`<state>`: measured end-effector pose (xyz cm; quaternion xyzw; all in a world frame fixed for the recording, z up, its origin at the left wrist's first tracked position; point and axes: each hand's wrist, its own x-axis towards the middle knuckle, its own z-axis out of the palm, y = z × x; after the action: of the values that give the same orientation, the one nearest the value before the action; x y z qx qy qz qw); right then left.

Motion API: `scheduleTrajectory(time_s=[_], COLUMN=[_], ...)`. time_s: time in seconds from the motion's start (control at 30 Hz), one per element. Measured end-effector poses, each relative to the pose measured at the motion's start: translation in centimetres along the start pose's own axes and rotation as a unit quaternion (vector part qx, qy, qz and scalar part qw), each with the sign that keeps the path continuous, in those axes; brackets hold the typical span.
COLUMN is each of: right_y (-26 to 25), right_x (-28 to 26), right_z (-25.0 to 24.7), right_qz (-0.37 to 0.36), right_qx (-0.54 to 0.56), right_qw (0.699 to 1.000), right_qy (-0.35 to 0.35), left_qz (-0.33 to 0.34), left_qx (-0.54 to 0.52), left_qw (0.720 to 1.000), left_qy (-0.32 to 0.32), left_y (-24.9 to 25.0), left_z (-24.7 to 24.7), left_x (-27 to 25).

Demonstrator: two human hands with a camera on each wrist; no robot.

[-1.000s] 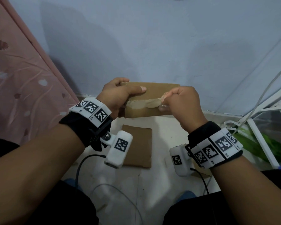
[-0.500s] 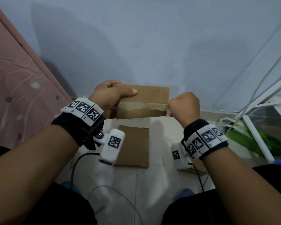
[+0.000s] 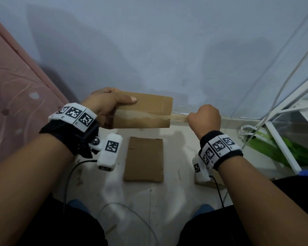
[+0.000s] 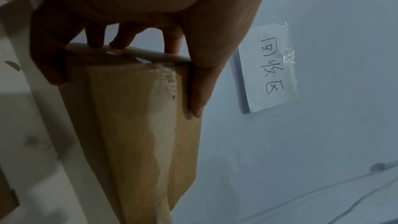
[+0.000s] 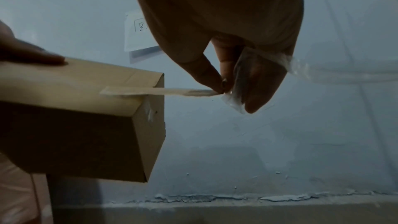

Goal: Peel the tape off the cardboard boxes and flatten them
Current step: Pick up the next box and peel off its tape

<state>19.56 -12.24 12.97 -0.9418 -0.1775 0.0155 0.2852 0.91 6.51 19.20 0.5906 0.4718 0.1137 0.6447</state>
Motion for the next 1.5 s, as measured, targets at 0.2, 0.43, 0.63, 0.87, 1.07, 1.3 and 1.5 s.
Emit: scheduleTrajectory(time_s=[0.2, 0.43, 0.63, 0.87, 1.07, 1.3, 1.5], right_y=[1.7, 2.7, 1.2, -2.2, -2.5, -1.5, -1.9], right_x=[0.5, 1.0, 0.5, -1.4, -1.9, -1.7, -2.5], right_z=[0.5, 1.0, 2.1, 3.0, 2.2, 0.9, 1.3], right_qz=[0.011, 0.017, -0.023, -0.101, 0.001, 0.058, 0.022], right_qx=[-0.084, -0.036, 0.142, 0.069, 0.198, 0.33, 0.213], right_qw=[0.996, 0.999, 0.986, 0.951, 0.919, 0.831, 0.885], right_qy=[0.001, -0.005, -0.084, -0.284, -0.342, -0.443, -0.413], left_qz=[0.016, 0.025, 0.059, 0.097, 0.112, 0.166, 0.225], left_qx=[0.006, 0.035, 0.04, 0.043, 0.067, 0.136, 0.203], left_qw=[1.0, 0.999, 0.997, 0.993, 0.991, 0.977, 0.952], left_qy=[0.022, 0.014, 0.043, 0.052, 0.043, 0.019, 0.045], left_y=[-0.4, -0.3, -0.6, -0.8, -0.9, -0.1, -0.3], left_z=[-0.1, -0.5, 0.0, 0.5, 0.3, -0.3, -0.2], left_x=[0.8, 0.9, 0.8, 1.2, 1.3, 1.2, 1.4])
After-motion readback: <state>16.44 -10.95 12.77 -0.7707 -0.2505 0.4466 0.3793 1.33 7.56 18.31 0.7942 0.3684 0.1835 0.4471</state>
